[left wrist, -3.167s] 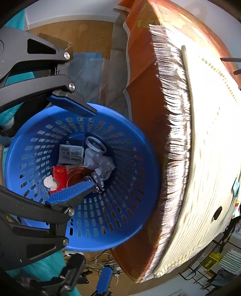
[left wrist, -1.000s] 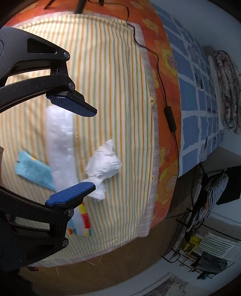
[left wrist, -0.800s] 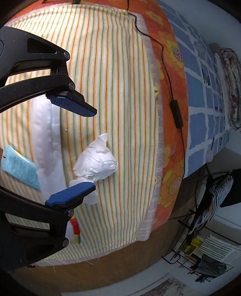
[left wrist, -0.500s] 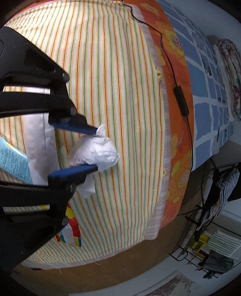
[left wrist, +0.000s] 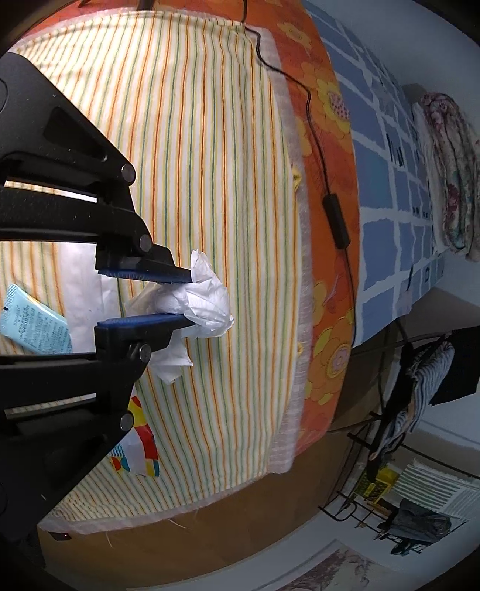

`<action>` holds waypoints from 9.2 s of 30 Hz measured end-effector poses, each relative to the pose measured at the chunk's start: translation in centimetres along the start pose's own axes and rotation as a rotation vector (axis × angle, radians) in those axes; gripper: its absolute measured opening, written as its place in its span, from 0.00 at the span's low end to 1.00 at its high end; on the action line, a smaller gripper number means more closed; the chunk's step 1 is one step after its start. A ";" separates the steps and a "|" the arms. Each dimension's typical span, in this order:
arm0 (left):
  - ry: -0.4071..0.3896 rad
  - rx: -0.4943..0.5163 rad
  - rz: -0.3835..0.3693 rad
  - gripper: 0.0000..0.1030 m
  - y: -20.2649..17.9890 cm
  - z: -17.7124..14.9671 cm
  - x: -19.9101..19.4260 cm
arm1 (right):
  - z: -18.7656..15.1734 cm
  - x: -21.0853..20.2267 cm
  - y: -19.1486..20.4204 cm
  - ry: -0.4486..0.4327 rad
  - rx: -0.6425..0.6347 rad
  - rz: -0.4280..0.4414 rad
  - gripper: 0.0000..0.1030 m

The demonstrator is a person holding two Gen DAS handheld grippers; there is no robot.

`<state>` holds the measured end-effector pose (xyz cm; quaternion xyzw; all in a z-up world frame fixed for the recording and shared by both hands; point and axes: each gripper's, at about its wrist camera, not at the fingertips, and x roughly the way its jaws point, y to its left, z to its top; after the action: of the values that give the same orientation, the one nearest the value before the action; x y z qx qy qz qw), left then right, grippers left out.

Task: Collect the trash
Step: 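Grasp the white tissue with the left tool while the right tool grasps the black hair tie, then carry the tissue and hair tie to the blue basket and release both, then move both tools back over the bed toward the tube box, then grasp the blue tube with the left tool while the right tool grasps the white tube box, then lift the blue tube and white box and carry both over the blue basket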

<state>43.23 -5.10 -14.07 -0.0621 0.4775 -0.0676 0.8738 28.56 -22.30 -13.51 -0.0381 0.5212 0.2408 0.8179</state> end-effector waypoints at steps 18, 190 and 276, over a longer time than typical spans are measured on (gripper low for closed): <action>-0.125 0.016 0.011 0.14 1.4 -5.3 -14.3 | -0.4 -8.2 3.1 -0.106 -0.029 -0.022 0.02; 0.117 0.269 -0.025 0.70 -1.6 -10.8 -6.2 | 13.7 8.4 -3.5 0.084 -0.089 -0.019 0.19; 0.045 0.007 0.018 0.05 0.3 -31.0 -24.5 | -15.9 -11.2 8.5 0.064 0.056 0.148 0.06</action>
<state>3.99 -1.79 -10.57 -0.0532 0.4975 -0.0630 0.8635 7.83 -23.75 -9.35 0.0157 0.5551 0.2843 0.7816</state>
